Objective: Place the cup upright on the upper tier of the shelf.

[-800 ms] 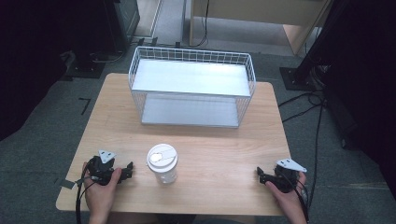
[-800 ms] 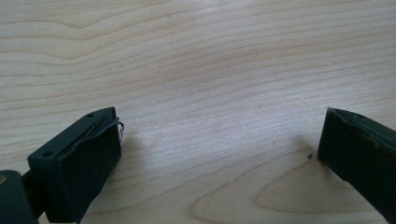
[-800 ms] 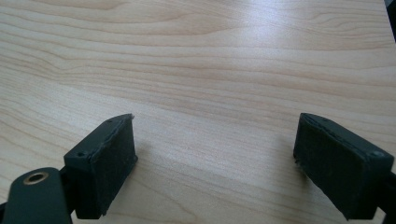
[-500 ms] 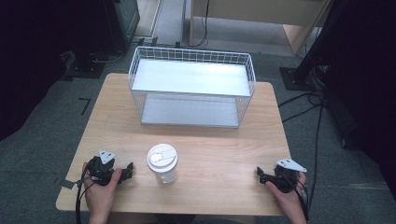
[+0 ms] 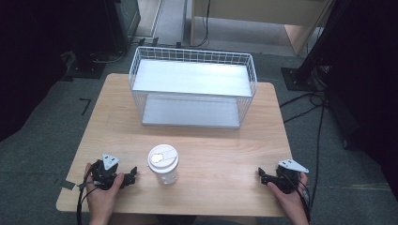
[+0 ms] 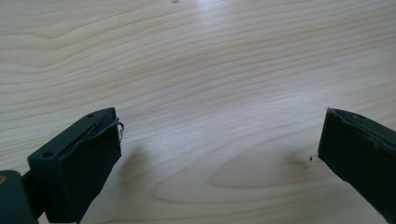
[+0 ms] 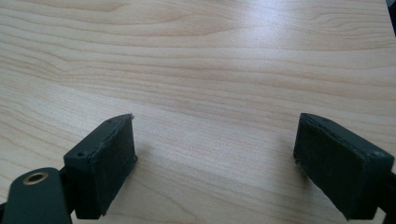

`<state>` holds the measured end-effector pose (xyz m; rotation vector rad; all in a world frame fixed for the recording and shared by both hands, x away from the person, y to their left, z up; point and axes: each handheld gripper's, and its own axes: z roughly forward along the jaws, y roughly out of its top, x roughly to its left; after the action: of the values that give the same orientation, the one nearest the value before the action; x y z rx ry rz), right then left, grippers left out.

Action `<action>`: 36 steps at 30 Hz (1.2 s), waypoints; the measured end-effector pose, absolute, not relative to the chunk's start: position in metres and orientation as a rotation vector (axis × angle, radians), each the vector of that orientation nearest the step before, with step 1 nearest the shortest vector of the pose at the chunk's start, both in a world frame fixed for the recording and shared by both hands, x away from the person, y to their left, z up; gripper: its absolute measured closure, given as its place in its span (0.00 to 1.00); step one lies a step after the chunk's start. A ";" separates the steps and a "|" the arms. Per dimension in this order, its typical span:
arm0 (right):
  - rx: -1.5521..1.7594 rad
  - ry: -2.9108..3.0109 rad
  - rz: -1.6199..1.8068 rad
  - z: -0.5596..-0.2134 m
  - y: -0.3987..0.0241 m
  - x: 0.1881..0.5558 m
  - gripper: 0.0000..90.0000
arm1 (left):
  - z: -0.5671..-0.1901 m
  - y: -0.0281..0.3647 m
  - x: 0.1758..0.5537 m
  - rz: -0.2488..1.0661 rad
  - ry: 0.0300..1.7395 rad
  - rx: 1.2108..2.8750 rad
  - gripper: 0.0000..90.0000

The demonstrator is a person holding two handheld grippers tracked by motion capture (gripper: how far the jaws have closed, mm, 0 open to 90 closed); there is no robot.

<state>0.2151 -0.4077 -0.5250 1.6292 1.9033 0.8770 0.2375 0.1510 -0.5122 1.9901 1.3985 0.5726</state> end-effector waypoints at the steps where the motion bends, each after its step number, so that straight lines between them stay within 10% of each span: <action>1: 1.626 1.904 0.877 -0.525 -0.408 0.215 0.14 | -0.512 0.151 0.238 0.573 1.398 1.990 0.00; 36: 1.626 1.908 0.881 -0.525 -0.409 0.215 0.14 | -0.489 0.074 0.196 0.286 1.044 1.952 0.00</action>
<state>0.2152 -0.4086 -0.5249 1.6260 1.9077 0.8814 0.1956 0.0737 -0.4892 1.9516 1.0442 0.2865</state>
